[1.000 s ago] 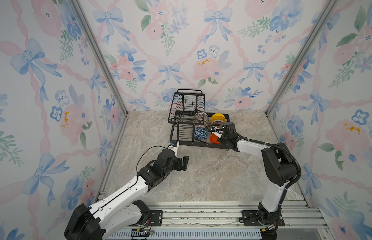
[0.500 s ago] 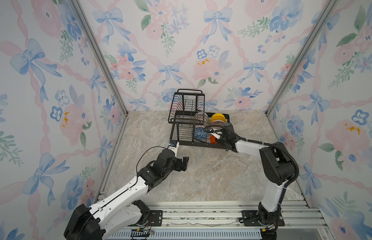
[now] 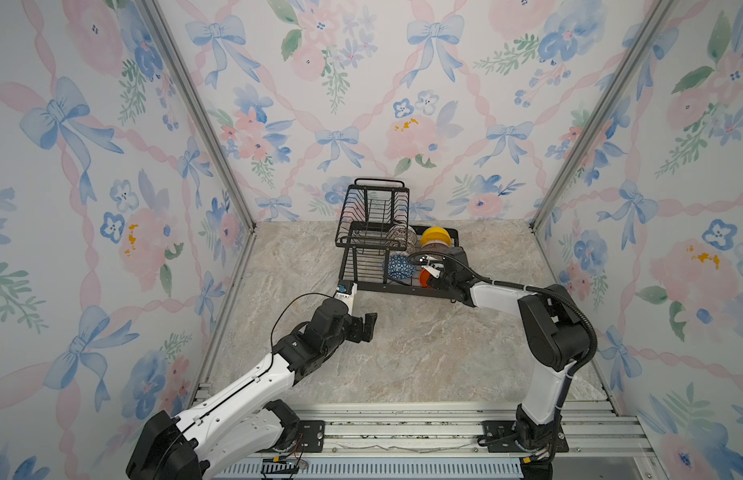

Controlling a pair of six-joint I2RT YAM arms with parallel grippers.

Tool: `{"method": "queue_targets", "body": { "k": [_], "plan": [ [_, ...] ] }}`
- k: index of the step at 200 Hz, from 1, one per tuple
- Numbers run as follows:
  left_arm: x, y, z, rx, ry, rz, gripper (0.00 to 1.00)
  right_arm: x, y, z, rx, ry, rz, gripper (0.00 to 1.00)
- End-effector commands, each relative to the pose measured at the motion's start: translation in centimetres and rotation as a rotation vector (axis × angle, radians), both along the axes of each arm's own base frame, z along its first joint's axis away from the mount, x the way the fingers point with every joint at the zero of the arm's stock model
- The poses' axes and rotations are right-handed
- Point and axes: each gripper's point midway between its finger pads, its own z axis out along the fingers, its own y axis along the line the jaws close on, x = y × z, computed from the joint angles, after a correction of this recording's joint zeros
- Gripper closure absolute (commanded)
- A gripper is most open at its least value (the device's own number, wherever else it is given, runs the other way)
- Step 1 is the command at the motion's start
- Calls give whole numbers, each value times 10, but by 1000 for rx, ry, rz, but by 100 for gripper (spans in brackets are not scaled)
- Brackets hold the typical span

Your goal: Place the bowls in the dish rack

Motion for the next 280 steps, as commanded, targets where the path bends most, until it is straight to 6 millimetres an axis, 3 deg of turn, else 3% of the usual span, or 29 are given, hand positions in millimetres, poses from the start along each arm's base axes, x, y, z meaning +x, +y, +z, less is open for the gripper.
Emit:
{"method": "queue_targets", "body": {
  "k": [1,32,55,152,189,197,239,263,280],
  "plan": [
    [-1,5,-4,-12,10,20,2,-17,6,0,10,40,28,14],
    [-1,4,-4,-13,10,18,2,-21,7,9,39,39,28,10],
    [-1,4,-2,-13,9,16,2,-21,6,14,48,29,18,0],
    [0,3,1,-13,0,10,2,-34,6,35,84,46,7,3],
    [2,4,2,2,-11,14,2,-56,7,39,114,104,36,3],
    [3,6,2,9,-14,18,2,-60,5,52,130,89,37,3],
    [11,8,9,25,-36,26,2,-93,0,65,160,134,44,3],
    [18,15,15,26,-66,47,2,-114,-7,82,220,102,20,3],
    [24,25,22,38,-107,70,2,-123,-15,105,323,27,-28,3]
  ]
}}
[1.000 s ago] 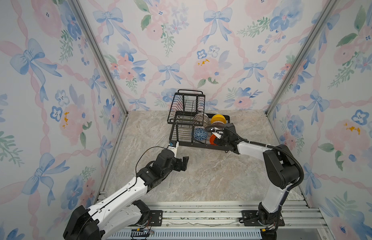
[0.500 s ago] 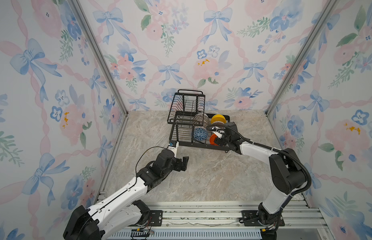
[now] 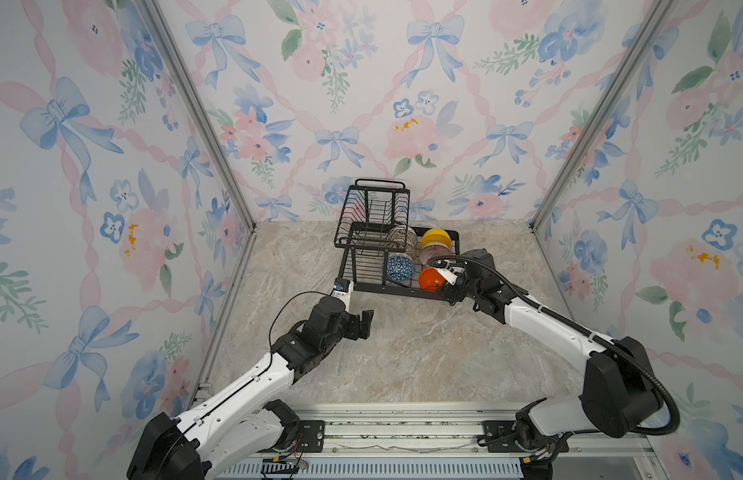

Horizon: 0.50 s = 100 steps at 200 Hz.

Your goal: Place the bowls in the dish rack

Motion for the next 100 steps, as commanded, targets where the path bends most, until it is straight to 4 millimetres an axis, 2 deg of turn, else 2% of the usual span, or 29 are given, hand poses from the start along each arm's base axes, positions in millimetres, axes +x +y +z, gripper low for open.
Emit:
{"method": "queue_targets", "body": {
  "k": [1,24,47,82,100],
  "plan": [
    [14,11,20,18,-88,26,2,-23,-8,16,127,-19,-65,3],
    [25,36,29,43,-189,98,2,-36,-25,43,333,-149,-150,3],
    [33,74,36,28,-308,226,2,-46,-55,51,492,-264,-263,3],
    [37,127,28,54,-420,381,2,-62,-107,42,561,-401,-448,3],
    [35,155,15,78,-439,483,2,-66,-133,32,593,-446,-547,3]
  ]
}}
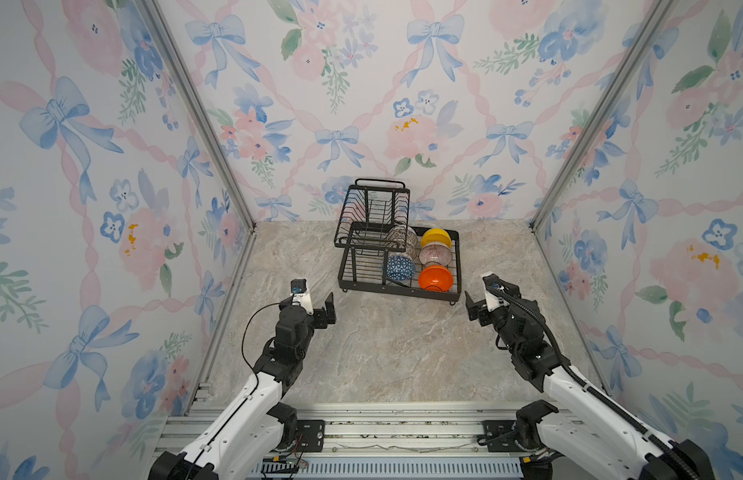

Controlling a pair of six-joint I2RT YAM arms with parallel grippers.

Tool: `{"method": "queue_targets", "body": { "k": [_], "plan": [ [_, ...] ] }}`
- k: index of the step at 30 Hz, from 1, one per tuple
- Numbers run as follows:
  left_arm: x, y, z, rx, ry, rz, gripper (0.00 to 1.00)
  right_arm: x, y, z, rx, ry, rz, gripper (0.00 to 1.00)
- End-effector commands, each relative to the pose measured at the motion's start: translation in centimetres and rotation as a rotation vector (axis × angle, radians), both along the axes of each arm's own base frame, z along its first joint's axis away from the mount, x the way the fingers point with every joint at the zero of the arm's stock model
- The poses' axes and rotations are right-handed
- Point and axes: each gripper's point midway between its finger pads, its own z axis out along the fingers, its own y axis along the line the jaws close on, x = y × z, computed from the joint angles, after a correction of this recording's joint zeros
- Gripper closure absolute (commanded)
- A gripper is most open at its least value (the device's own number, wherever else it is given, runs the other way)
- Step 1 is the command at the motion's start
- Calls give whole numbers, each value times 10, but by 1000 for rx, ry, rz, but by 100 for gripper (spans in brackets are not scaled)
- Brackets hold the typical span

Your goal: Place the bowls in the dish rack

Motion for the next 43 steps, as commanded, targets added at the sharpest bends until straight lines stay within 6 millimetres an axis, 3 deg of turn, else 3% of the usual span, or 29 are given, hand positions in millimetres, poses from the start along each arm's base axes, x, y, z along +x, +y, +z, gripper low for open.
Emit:
{"method": "queue_targets", "body": {
  "k": [1,6,11,13,16,18,20,23,25,27,43],
  "plan": [
    [3,30,15,28,-136,112,2,0,-38,13,134,-127,-178,3],
    [5,61,-7,43,-139,196,2,7,-70,-16,183,-88,-300,3],
    [14,78,-27,75,-106,207,2,23,-78,-43,175,-46,-342,3],
    [20,81,-38,73,-86,198,2,32,-78,-59,165,-19,-349,3],
    [32,80,-40,58,-84,165,2,42,-76,-61,173,-52,-344,3],
    [41,81,-39,48,-99,162,2,52,-76,-71,172,-17,-344,3],
    [49,82,-49,6,-72,151,2,63,-73,-82,162,7,-335,3],
    [60,66,-52,48,-62,73,2,68,-71,-94,163,38,-319,3],
    [63,54,-65,107,-54,56,2,74,-76,-96,182,53,-324,3],
    [63,45,-64,165,-62,59,2,77,-85,-100,225,99,-341,3],
    [64,50,-64,149,-67,70,2,76,-79,-99,205,84,-324,3]
  ]
}}
